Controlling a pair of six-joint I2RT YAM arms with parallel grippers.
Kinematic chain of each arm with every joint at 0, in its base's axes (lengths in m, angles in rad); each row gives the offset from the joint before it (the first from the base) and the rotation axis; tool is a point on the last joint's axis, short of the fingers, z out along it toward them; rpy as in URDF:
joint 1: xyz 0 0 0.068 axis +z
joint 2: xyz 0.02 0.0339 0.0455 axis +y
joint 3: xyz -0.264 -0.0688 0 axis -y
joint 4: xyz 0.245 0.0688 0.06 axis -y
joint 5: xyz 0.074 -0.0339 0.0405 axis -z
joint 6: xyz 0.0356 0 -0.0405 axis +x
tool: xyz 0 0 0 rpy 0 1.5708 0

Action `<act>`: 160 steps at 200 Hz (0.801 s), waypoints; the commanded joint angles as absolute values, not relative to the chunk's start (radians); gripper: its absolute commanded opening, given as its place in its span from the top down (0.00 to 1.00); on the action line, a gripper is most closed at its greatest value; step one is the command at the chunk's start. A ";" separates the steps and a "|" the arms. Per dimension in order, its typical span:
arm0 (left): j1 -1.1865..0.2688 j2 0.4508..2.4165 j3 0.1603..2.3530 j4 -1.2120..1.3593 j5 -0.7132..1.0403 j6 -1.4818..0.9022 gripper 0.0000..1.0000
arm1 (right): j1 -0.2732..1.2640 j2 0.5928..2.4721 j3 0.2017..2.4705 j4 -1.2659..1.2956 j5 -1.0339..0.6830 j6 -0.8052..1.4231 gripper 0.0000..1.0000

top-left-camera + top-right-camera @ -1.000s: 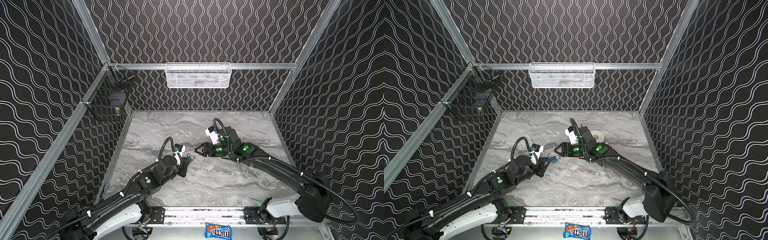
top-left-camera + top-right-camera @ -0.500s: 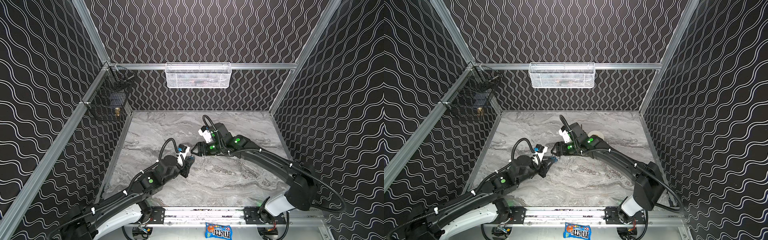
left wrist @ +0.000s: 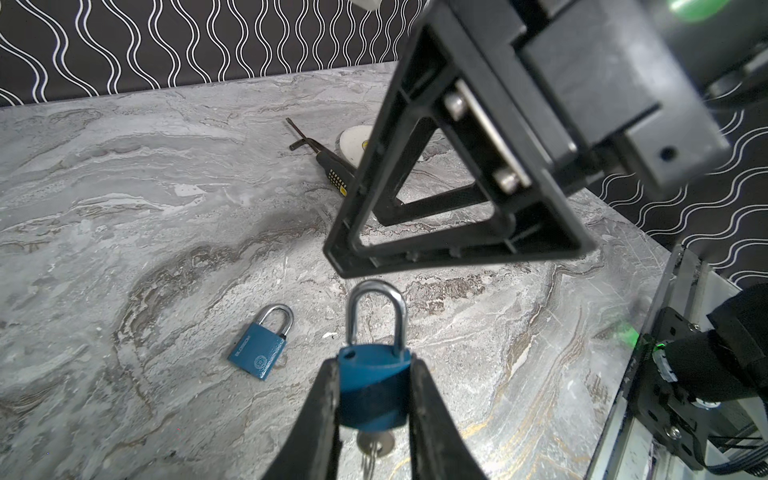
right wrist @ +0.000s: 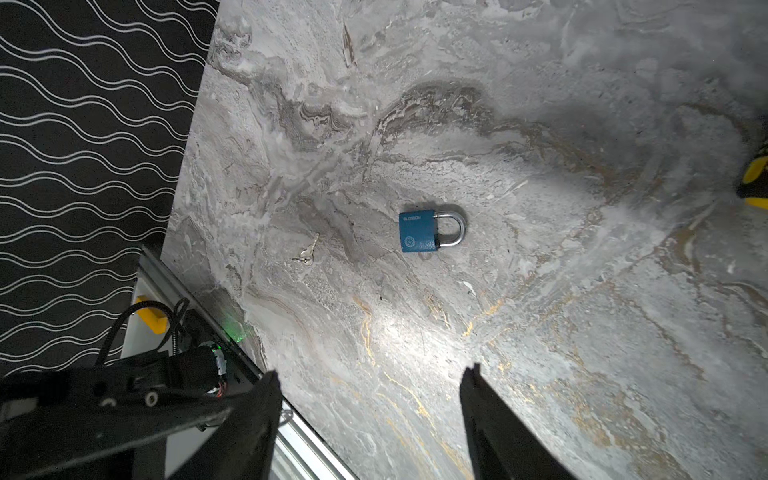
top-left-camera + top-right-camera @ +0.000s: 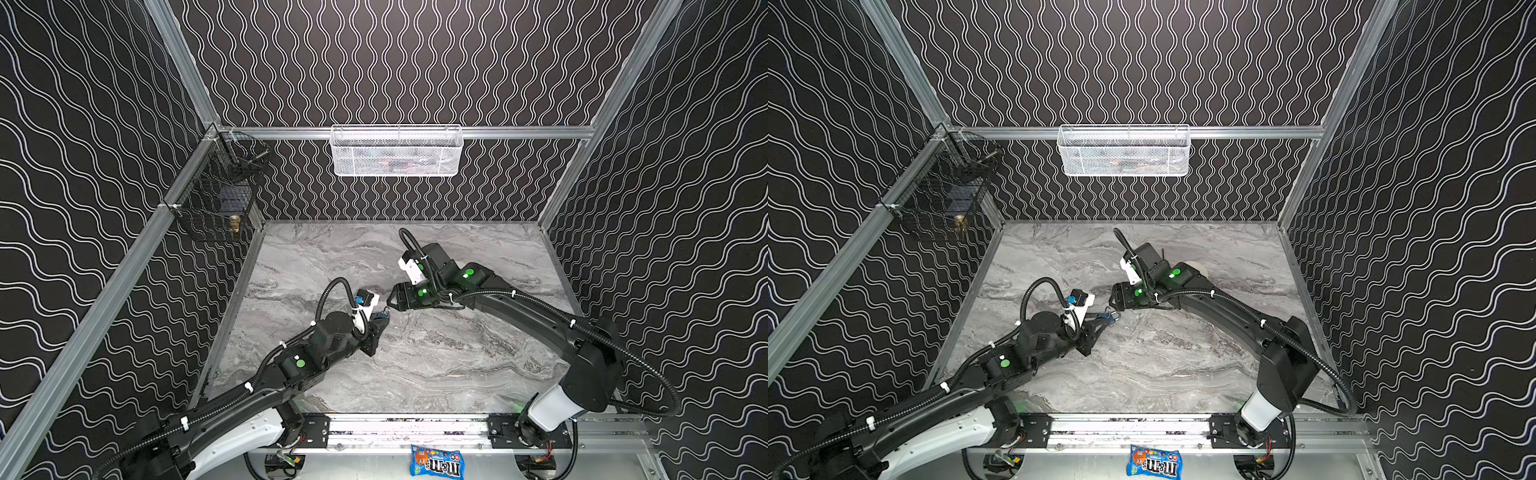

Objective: Unlock with the key

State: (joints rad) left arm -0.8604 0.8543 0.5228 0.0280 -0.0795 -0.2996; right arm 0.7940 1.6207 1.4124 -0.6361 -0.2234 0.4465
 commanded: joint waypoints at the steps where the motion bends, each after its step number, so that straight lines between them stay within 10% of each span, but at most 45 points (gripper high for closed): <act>1: -0.859 0.854 0.519 0.079 -0.066 -0.271 1.00 | 0.798 1.594 1.435 -0.679 -0.174 0.413 0.30; 160: -0.859 0.864 0.504 0.112 -0.080 -0.280 1.00 | 0.827 1.625 1.463 -0.749 -0.088 0.369 0.30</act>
State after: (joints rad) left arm -0.8604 0.8646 0.5091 0.0586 -0.0719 -0.2916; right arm 0.8310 1.6444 1.4788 -0.7074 -0.1173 0.3874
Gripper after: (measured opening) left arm 0.257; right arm 0.702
